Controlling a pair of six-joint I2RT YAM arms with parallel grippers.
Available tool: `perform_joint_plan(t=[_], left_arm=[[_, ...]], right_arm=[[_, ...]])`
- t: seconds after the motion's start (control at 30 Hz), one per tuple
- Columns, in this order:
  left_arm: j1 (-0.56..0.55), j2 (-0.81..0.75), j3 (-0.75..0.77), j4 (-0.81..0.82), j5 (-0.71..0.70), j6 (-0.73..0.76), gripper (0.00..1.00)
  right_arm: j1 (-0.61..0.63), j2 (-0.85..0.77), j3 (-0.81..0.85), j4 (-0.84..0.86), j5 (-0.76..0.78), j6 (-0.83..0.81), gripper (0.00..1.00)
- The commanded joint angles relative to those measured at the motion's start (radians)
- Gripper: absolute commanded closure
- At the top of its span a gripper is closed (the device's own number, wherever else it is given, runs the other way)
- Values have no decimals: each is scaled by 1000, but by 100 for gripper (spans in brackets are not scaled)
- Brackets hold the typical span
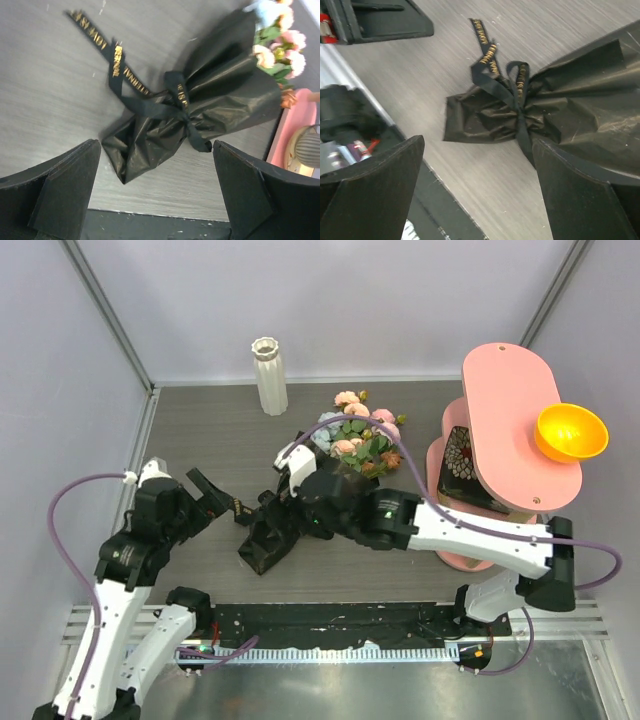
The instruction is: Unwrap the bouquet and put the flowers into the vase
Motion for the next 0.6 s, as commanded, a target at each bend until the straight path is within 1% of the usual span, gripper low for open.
perform_joint_plan(t=[0.0, 0.03, 0.07, 0.1, 0.13, 0.17, 0.2, 0.23, 0.3, 0.33, 0.37, 0.4, 0.47, 0.53, 0.57], left_arm=[[-2, 100, -79, -7, -7, -251, 0], [-1, 123, -112, 6, 54, -312, 0], [2, 146, -130, 46, 87, -352, 1], [7, 180, -146, 60, 109, -389, 3], [14, 191, -177, 74, 129, -468, 5], [28, 194, -191, 103, 129, -500, 9], [37, 194, -206, 117, 129, -532, 10], [45, 183, -241, 134, 126, -610, 11], [76, 171, -291, 201, 129, -684, 16], [90, 162, -344, 218, 129, -722, 19], [125, 157, -370, 258, 179, -782, 26], [142, 154, -395, 285, 190, -800, 29], [183, 148, -452, 362, 187, -825, 31], [202, 150, -485, 431, 175, -816, 31], [217, 159, -490, 441, 173, -814, 29]], right_arm=[[5, 22, -79, 120, 178, -105, 7], [5, 24, -101, 134, 194, -121, 12], [5, 34, -133, 142, 231, -132, 16], [5, 42, -141, 145, 234, -145, 19], [5, 50, -148, 145, 233, -155, 21], [5, 59, -170, 148, 227, -158, 22], [5, 61, -179, 157, 204, -156, 23], [5, 57, -190, 167, 187, -156, 24], [5, 45, -228, 200, 138, -153, 26], [5, 41, -257, 216, 124, -150, 27], [5, 35, -271, 229, 115, -149, 27], [5, 24, -285, 252, 97, -149, 28], [5, 11, -317, 272, 84, -150, 29], [6, 2, -340, 286, 63, -150, 29], [6, 1, -348, 289, 60, -147, 29]])
